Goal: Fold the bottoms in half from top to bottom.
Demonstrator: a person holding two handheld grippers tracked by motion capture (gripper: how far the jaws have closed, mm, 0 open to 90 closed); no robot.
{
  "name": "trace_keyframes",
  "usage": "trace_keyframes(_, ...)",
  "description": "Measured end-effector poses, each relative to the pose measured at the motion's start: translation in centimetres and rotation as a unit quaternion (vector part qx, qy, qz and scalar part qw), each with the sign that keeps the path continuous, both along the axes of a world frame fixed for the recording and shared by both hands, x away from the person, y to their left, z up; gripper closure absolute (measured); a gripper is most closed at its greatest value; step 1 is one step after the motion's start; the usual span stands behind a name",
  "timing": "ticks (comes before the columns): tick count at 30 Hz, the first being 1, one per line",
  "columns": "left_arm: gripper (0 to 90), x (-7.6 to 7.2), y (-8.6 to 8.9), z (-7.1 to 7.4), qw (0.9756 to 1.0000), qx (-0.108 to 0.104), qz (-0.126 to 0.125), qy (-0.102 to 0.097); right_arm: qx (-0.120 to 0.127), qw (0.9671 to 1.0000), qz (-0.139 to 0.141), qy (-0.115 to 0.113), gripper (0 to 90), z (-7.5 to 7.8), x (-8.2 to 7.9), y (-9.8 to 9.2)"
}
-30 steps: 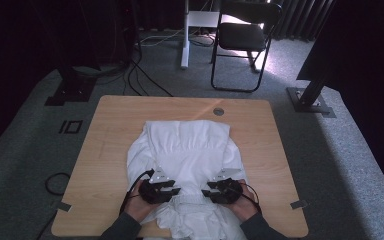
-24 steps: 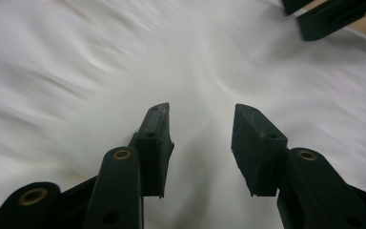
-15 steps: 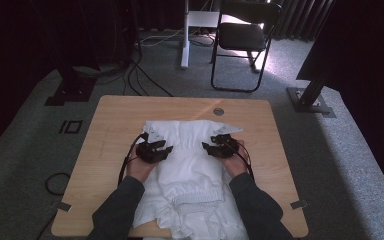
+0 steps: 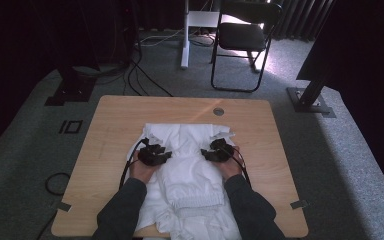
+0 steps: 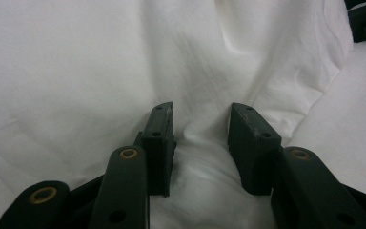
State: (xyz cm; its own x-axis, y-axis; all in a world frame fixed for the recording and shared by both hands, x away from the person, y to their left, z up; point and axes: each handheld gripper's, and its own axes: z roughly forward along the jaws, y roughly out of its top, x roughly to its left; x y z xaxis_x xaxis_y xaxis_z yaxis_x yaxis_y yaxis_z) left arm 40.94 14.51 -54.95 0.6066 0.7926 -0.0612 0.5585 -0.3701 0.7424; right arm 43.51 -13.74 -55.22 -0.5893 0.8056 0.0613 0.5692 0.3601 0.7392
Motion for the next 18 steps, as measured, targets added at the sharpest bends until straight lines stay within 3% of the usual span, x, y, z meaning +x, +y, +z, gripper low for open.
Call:
trace_keyframes(3,62.1,-1.6,0.0,-0.2,0.9999,-0.01,0.002,-0.002,-0.005,0.9999,0.012,-0.008,50.1,-0.2,-1.3,-0.2)
trace_keyframes(11,60.0,-5.0,0.1,0.2,0.9999,0.002,-0.012,0.007,-0.01,0.9992,0.03,-0.022,50.2,-0.5,-4.6,-0.1)
trace_keyframes(14,53.1,-5.0,0.9,2.0,0.9996,0.008,-0.016,-0.022,-0.006,0.9991,0.031,-0.029,50.3,-0.7,-5.2,-0.2)
trace_keyframes(15,51.8,-4.6,1.6,3.0,0.999,0.01,-0.004,-0.043,-0.003,0.9991,0.031,-0.029,50.3,-0.7,-5.2,-0.2)
trace_keyframes(18,43.5,-2.6,3.4,4.9,0.998,-0.014,0.032,-0.052,0.0,0.9991,0.031,-0.03,50.3,-0.8,-5.2,-0.3)
